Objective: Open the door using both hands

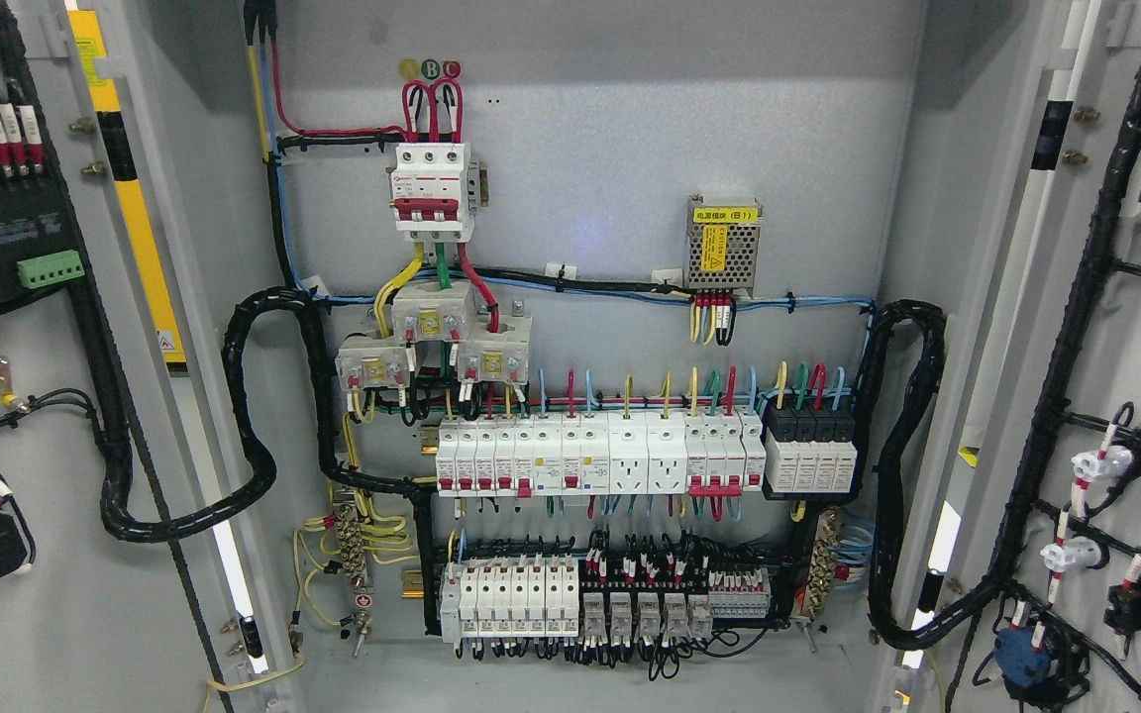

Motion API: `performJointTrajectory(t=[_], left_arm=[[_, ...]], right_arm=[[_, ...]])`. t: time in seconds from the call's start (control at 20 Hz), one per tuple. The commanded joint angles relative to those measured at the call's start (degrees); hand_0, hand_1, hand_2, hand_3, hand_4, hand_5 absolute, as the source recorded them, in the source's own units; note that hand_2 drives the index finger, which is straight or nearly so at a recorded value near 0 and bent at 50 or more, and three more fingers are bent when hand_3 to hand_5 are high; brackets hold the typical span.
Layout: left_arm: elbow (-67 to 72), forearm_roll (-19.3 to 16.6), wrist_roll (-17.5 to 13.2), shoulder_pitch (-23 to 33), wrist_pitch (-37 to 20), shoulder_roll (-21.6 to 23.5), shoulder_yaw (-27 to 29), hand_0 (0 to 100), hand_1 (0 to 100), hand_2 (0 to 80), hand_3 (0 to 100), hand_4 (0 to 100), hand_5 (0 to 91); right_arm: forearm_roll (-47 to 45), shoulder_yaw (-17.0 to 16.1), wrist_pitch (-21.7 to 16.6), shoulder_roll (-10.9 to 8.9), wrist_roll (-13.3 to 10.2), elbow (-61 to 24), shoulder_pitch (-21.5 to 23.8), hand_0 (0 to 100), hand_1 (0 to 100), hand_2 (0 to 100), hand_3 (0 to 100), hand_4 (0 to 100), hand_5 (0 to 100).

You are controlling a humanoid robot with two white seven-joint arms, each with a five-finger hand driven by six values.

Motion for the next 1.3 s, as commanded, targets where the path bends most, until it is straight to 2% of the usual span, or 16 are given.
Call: performJointTrajectory(t=[0.0,0.25,0.4,0.5,0.65,0.7,0.75,0.95,1.15,1.25], left_arm=[[-9.90,-0.02,-0.06,0.96,-0.06,-1.64,-0.48,0,0,0.0,0,0,0.0],[-11.84,-0.46,0.03,0.96,-0.23,-3.84,-1.09,0,0,0.0,0,0,0.0],[-11.58,-1.77,0.38,0.96,-0.67,-5.24,-5.38,0,0,0.0,0,0,0.0],[-10.88,-7.11,0.73,0.96,-1.28,-7.52,-10.91,0,0,0.0,0,0,0.0],[-6.85,-19.06,0.73,0.96,-3.39,-12.61,-19.79,0,0,0.0,0,0,0.0],[-4.13,-22.14,0.73,0.96,-4.27,-13.93,-22.43,0,0,0.0,0,0,0.0],[-1.67,-23.47,0.73,0.96,-4.45,-15.17,-24.45,0,0,0.0,0,0,0.0],[11.42,-24.36,0.73,0.87,-4.45,-19.12,-27.90,0,0,0.0,0,0,0.0],[26.80,-24.37,0.73,-0.18,-4.54,-20.27,-28.08,0,0,0.0,0,0,0.0],[35.75,-24.72,1.25,-2.36,-4.45,-21.59,-28.25,0,0,0.0,0,0,0.0]], right_arm=[[0.04,5.23,-0.22,-0.54,0.36,-0.81,0.19,21,9,0,0,0,0],[0.13,11.82,-0.22,-1.33,0.27,-0.81,1.50,21,9,0,0,0,0],[0.56,16.13,-0.31,-1.69,0.36,-0.46,3.35,21,9,0,0,0,0],[0.92,19.64,-0.22,-1.69,0.27,0.33,5.02,21,9,0,0,0,0],[1.09,25.62,-0.05,-1.69,0.18,3.92,8.01,21,9,0,0,0,0],[1.36,27.03,0.04,-1.60,0.18,5.33,8.80,21,9,0,0,0,0],[2.49,28.17,0.13,-1.60,0.18,7.08,9.33,21,9,0,0,0,0],[9.61,32.48,0.04,-1.16,0.18,18.14,9.86,21,9,0,0,0,0],[10.32,35.65,0.04,-0.99,0.62,31.49,9.25,21,9,0,0,0,0],[11.89,36.18,0.13,0.24,0.80,39.32,7.94,21,9,0,0,0,0]])
